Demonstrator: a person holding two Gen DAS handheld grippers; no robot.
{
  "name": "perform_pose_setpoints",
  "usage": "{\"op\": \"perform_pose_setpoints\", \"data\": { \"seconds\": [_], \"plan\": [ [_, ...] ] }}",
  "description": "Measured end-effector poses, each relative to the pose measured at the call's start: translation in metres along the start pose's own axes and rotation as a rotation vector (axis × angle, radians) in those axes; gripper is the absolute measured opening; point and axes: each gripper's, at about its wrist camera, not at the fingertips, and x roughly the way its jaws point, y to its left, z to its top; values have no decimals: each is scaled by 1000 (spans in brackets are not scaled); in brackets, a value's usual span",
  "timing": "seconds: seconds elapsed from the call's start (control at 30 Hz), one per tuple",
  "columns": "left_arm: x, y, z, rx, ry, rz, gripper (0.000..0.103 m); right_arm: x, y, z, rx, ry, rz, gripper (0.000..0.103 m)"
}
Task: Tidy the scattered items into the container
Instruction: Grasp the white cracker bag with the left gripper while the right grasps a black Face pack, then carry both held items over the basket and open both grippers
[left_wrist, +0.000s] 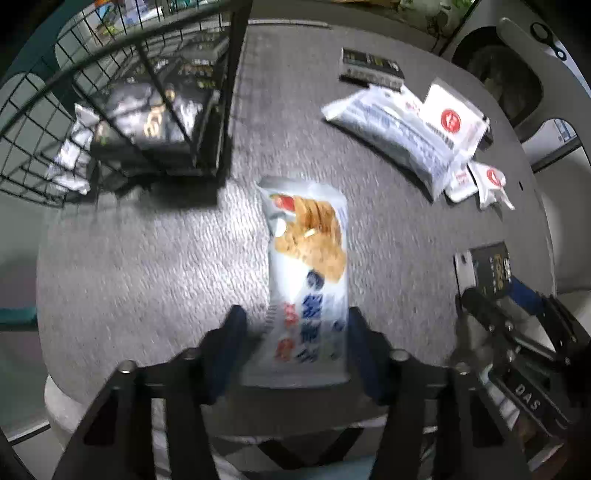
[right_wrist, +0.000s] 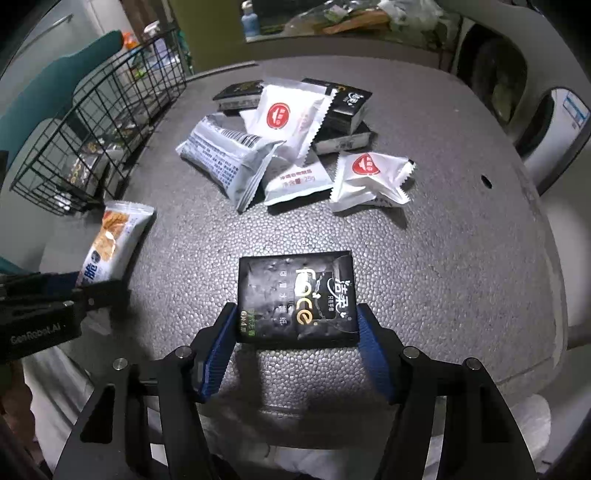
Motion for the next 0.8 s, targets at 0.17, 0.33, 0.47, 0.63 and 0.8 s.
{"op": "perform_pose_setpoints", "data": {
  "seconds": [0.17,0.33,0.47,0.63,0.8],
  "plan": [
    [-7,-2,2,52,-5,25,40,-25,7,6,8,-32,28,63],
    [-34,-1,-5,77,-13,-28,39,-62,22,18,-2,-85,54,63],
    [-74,7,-19,88,-52,-88,39,-95,47,35,-43,-150,85,63],
    [-133,-1,-2,72,-175,-158,39,-124,87,69,-106,-223,150,63],
    [-166,16,49,3,-305,-120,39,-121,128,98,-180,-248,178,63]
  ]
}}
